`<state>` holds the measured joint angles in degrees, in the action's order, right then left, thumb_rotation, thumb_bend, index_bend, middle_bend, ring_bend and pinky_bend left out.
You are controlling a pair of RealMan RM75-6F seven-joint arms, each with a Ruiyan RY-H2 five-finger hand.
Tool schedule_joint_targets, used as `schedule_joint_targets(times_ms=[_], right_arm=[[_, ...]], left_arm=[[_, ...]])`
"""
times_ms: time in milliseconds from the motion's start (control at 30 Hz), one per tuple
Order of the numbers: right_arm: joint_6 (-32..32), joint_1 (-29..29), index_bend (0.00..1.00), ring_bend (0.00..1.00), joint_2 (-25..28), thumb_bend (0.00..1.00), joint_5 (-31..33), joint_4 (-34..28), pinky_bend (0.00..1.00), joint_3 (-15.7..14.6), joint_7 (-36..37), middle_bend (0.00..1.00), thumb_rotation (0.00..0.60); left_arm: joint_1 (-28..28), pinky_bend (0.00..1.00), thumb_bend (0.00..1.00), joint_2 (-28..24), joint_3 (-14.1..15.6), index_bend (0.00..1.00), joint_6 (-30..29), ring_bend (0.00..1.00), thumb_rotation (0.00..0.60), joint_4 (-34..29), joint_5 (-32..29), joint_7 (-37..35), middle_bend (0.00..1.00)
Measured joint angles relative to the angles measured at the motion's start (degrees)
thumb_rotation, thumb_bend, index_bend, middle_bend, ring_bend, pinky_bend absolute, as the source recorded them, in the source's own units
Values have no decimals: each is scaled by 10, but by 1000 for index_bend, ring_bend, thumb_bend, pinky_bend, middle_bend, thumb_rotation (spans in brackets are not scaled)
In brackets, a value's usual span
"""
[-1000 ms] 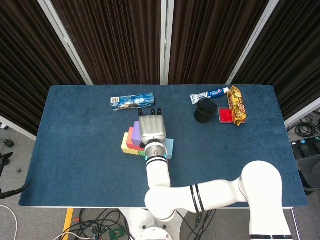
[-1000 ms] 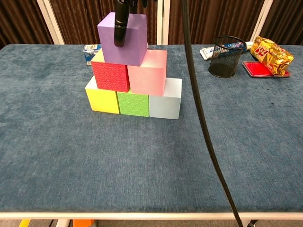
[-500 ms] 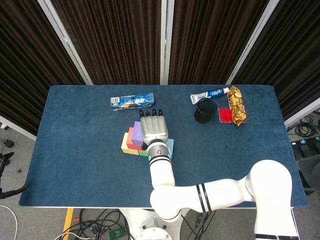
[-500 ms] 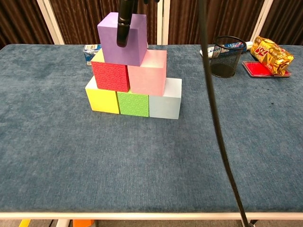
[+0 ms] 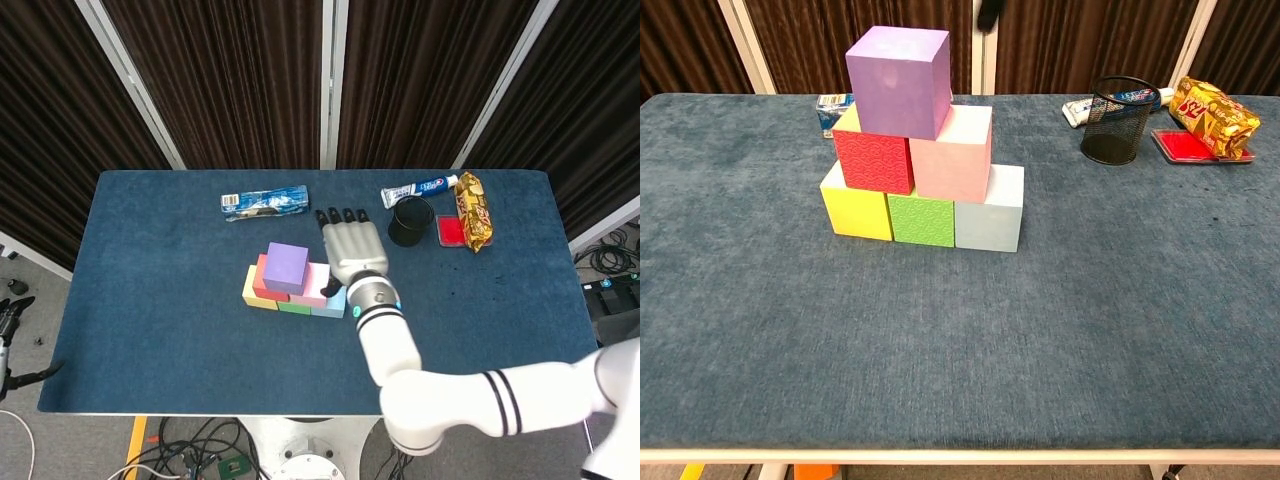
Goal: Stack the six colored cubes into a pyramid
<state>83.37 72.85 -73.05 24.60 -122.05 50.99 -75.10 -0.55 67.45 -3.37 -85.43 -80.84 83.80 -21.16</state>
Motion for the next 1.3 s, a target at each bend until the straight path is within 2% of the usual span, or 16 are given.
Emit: schedule_joint_targets(times_ms=[200,333,433,533,600,733,833,867,933,1000,1067,1167,1300], right_arm=[[-57,-149,0,0,154,8,-23,-86,0,7,9,7,600],[-152,-278,0,0,249,16,-72,-104,0,3,38,6,600],[-234,-389,0,0,310,19,-146,-111,0,-3,82,6,600],[-282,-494,0,0,343,17,-258,-113,0,-11,137,5,600],[-298,-548,0,0,350,17,-359,-110,0,-21,179,2,600],[-302,-632,0,0,335,13,-593,-85,0,-55,270,0,600],[-281,-687,0,0,306,5,-795,-38,0,-96,360,0,600],[-265,-705,0,0,289,3,-876,-9,0,-116,402,0,600],[-230,-731,0,0,259,0,-992,47,0,-148,472,0,600],[-179,-755,0,0,217,0,-1107,133,0,-185,552,0,600],[-122,-773,0,0,170,0,-1195,230,0,-220,616,0,600],[-40,-791,0,0,95,0,-1271,372,0,-265,690,0,600],[36,-804,0,0,-8,0,-1295,532,0,-324,803,0,600]], left_arm=[[-10,136,0,-20,-8,124,5,0,600,-50,-5,51,110],[-18,136,0,-34,-15,123,7,0,600,-89,-8,94,110],[-22,136,0,-40,-19,123,5,0,600,-118,-13,129,110],[-21,136,0,-42,-22,123,-5,0,600,-144,-17,164,110],[-18,136,0,-41,-23,123,-15,0,600,-154,-18,179,110],[-10,136,0,-34,-26,123,-45,0,600,-158,-17,198,110],[-5,136,0,-24,-29,123,-64,0,600,-153,-12,211,110],[-4,136,0,-22,-30,123,-67,0,600,-151,-10,212,110],[-4,136,0,-20,-30,123,-67,0,600,-147,-8,215,110],[-6,136,0,-20,-28,123,-63,0,600,-145,-7,220,110],[-8,136,0,-19,-26,123,-58,0,600,-142,-4,230,110],[-10,135,0,-10,-20,122,-57,0,600,-134,4,255,110],[-11,135,0,19,-6,118,-57,0,600,-115,20,284,110]])
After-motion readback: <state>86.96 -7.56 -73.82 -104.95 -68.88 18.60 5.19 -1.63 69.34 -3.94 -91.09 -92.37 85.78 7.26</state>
